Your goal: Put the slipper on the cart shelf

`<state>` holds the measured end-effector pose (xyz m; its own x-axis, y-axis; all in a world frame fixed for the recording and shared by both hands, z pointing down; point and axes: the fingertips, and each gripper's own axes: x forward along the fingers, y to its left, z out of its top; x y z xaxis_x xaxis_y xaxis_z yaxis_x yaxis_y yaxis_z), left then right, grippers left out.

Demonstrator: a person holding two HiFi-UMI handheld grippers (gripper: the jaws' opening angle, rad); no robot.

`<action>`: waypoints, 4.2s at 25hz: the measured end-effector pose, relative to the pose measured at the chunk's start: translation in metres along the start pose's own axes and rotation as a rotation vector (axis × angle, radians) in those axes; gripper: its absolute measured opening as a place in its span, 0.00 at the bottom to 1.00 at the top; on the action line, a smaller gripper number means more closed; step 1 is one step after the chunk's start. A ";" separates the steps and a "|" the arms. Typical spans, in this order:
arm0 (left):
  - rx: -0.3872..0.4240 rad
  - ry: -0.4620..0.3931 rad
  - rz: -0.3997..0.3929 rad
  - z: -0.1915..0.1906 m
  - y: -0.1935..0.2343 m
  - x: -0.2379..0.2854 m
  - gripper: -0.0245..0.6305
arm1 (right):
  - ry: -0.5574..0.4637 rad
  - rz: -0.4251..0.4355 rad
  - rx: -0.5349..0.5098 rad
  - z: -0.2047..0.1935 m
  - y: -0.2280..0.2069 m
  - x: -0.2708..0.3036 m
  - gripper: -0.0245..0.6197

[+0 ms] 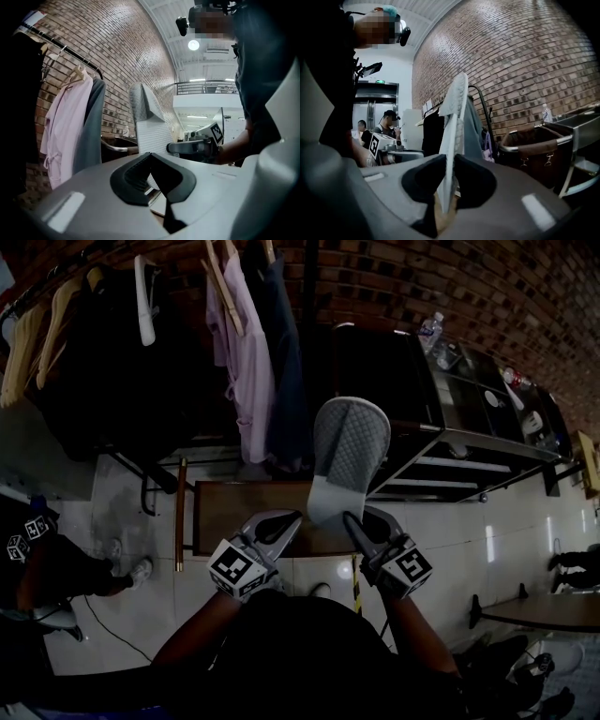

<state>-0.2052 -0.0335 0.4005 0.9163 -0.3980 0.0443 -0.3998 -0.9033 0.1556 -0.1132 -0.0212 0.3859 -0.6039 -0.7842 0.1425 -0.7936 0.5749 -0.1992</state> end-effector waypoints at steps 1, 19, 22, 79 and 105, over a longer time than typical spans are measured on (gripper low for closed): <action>0.003 0.003 -0.008 -0.001 0.003 0.000 0.04 | 0.001 -0.006 0.000 -0.001 0.000 0.002 0.13; -0.012 0.040 -0.179 -0.031 -0.001 0.035 0.04 | 0.024 -0.228 0.076 -0.035 -0.031 -0.032 0.14; -0.003 0.046 -0.199 -0.034 -0.021 0.055 0.04 | 0.013 -0.253 0.081 -0.040 -0.049 -0.057 0.13; 0.123 0.184 -0.204 -0.110 -0.153 0.399 0.04 | 0.398 -0.206 0.567 -0.245 -0.421 -0.233 0.14; 0.075 0.242 0.086 -0.118 -0.116 0.457 0.04 | 0.185 -0.195 0.393 -0.220 -0.619 -0.112 0.17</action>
<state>0.2623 -0.0915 0.5187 0.8540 -0.4318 0.2903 -0.4685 -0.8809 0.0680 0.4289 -0.2383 0.7062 -0.4779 -0.7935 0.3768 -0.8268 0.2613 -0.4982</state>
